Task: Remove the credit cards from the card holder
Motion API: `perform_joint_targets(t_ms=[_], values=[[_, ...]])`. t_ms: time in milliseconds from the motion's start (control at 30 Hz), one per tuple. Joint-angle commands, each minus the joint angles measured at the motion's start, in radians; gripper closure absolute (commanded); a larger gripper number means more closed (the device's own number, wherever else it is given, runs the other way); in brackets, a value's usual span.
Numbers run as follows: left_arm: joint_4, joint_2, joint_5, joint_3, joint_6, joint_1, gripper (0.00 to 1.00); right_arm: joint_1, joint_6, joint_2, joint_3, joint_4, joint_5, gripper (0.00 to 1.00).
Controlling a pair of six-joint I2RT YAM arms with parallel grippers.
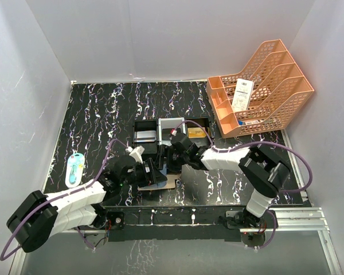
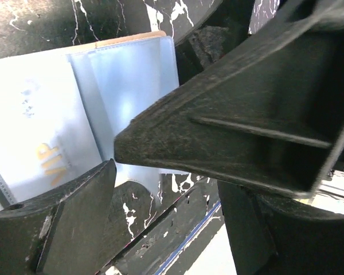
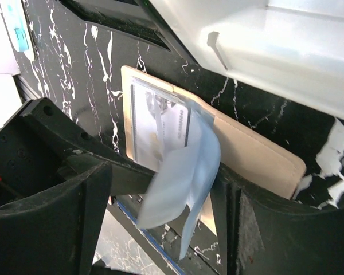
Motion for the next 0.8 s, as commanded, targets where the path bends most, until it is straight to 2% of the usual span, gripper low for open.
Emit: perform_joint_targets(t_ms=[0,133,267,367,467,533,700,767], values=[[0.083,0.030,0.011,0.019,-0.021,0.005,0.31,0.002,-0.007,-0.086,0.009,-0.099,0.042,0.31],[0.109,0.058,0.026,0.035,-0.022,0.003,0.31,-0.013,0.005,-0.143,0.005,-0.225,0.169,0.28],[0.125,0.130,0.071,0.062,-0.006,0.004,0.31,-0.041,0.025,-0.211,-0.027,-0.273,0.237,0.29],[0.150,0.189,0.120,0.080,-0.004,0.002,0.32,-0.051,0.020,-0.256,-0.048,-0.254,0.238,0.32],[0.083,0.179,0.106,0.109,0.013,0.002,0.37,-0.052,0.006,-0.267,-0.051,-0.222,0.183,0.37],[-0.045,0.088,0.018,0.131,0.024,0.002,0.39,-0.052,-0.003,-0.256,-0.042,-0.198,0.138,0.41],[-0.608,-0.186,-0.403,0.213,-0.053,0.004,0.39,-0.042,-0.012,-0.227,-0.023,-0.134,0.071,0.47],[-0.762,-0.276,-0.519,0.233,-0.081,0.004,0.37,-0.029,-0.025,-0.216,0.001,-0.137,0.079,0.47]])
